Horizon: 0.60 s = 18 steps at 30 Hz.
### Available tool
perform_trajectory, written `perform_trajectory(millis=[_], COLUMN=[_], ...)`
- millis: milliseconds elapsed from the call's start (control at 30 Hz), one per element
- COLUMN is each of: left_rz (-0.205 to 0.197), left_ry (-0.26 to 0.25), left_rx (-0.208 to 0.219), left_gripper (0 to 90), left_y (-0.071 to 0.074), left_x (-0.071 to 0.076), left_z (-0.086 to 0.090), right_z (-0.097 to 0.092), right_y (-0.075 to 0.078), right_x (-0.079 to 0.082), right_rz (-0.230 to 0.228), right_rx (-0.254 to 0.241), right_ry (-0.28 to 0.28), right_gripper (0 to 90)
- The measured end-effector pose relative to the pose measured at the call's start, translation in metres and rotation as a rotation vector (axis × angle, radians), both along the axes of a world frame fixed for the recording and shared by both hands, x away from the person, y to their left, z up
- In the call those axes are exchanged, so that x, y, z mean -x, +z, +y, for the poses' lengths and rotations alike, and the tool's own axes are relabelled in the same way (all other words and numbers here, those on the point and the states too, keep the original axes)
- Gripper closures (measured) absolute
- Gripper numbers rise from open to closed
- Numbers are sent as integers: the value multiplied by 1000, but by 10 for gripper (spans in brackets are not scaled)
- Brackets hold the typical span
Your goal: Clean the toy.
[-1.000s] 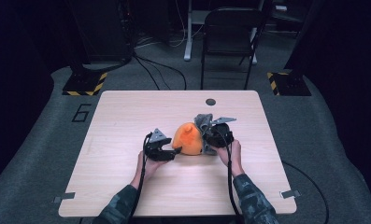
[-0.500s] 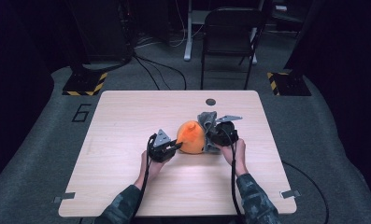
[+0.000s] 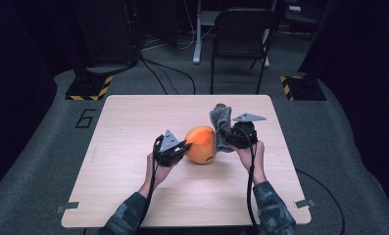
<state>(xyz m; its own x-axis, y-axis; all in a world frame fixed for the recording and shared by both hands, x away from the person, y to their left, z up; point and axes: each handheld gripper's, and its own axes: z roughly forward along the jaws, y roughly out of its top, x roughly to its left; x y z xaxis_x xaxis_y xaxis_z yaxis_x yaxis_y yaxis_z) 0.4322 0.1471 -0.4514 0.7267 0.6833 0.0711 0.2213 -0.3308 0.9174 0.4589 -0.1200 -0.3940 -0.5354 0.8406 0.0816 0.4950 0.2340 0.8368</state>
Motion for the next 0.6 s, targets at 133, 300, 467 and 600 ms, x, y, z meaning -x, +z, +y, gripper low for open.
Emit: perform_trajectory(millis=[133,300,467,600], left_rz=[-11,12,32,39], left_ry=[-7,-31,-43,-44], left_rx=[-25,-29,-41,-52], left_gripper=[812,809,808,810], left_y=[5,6,-4,-9], left_x=[2,0,-2,-4], left_z=[-5,-16,-27,-27], right_z=[12,36,56,64], right_y=[14,27,10,-12], right_x=[9,20,14,8], right_rz=[-31,-65,-11,7], right_rx=[-2,41,98,169], right_ry=[29,93,135,142], right_gripper=[742,741,741,750])
